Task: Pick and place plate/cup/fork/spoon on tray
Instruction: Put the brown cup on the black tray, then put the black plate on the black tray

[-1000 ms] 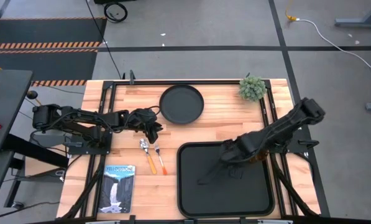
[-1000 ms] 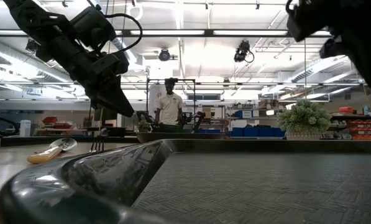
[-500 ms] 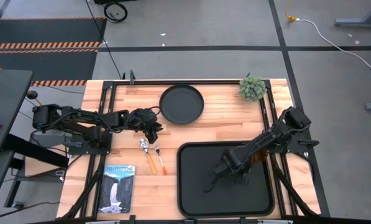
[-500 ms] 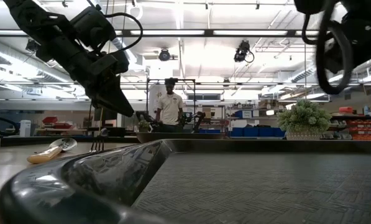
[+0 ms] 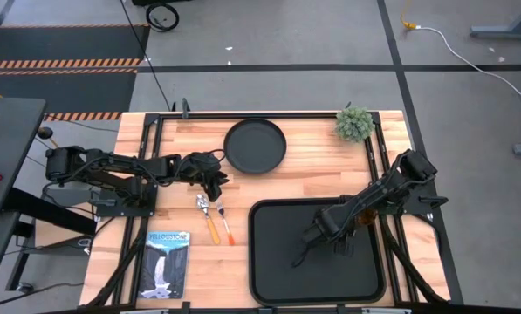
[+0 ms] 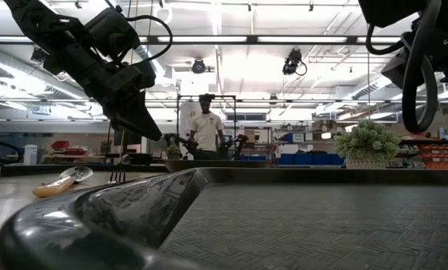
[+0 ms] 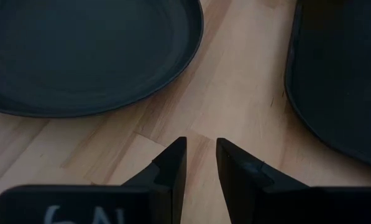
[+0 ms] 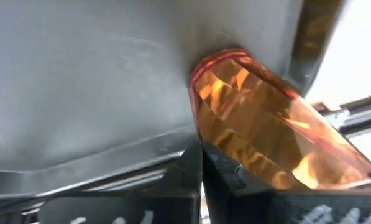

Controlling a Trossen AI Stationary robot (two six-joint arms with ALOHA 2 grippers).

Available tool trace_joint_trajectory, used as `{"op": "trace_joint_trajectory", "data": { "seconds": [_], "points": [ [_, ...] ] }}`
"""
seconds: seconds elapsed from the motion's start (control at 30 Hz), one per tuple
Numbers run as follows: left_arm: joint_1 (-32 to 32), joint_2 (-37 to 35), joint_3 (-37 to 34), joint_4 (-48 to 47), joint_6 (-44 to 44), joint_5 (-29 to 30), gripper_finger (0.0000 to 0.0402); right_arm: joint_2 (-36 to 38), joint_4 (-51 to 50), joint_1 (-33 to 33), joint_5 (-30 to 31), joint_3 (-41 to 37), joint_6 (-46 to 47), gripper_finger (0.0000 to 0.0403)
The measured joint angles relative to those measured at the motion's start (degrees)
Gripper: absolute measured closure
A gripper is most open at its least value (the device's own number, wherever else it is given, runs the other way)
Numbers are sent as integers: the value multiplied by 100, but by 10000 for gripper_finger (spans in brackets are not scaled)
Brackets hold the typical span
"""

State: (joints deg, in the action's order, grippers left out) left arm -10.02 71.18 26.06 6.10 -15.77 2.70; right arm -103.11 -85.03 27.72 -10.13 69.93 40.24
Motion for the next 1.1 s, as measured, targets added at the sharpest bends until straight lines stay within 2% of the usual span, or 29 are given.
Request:
{"op": "trace_joint_trajectory", "data": {
  "seconds": [0.57, 0.77, 0.93, 1.1],
  "points": [
    [0, 0, 0, -38, 4, 0, 306, -2, -89, -84, 151, -271, -143, 392],
    [0, 0, 0, -38, 5, 0, 306, -2, -16, -242, 218, -92, -144, 392],
    [-4, 0, 0, -38, 6, 0, 306, -2, 347, -406, 933, 230, -250, 392],
    [-7, 0, 0, -36, 4, 0, 306, 157, 1261, -862, 1810, 276, -721, 392]
  ]
}}
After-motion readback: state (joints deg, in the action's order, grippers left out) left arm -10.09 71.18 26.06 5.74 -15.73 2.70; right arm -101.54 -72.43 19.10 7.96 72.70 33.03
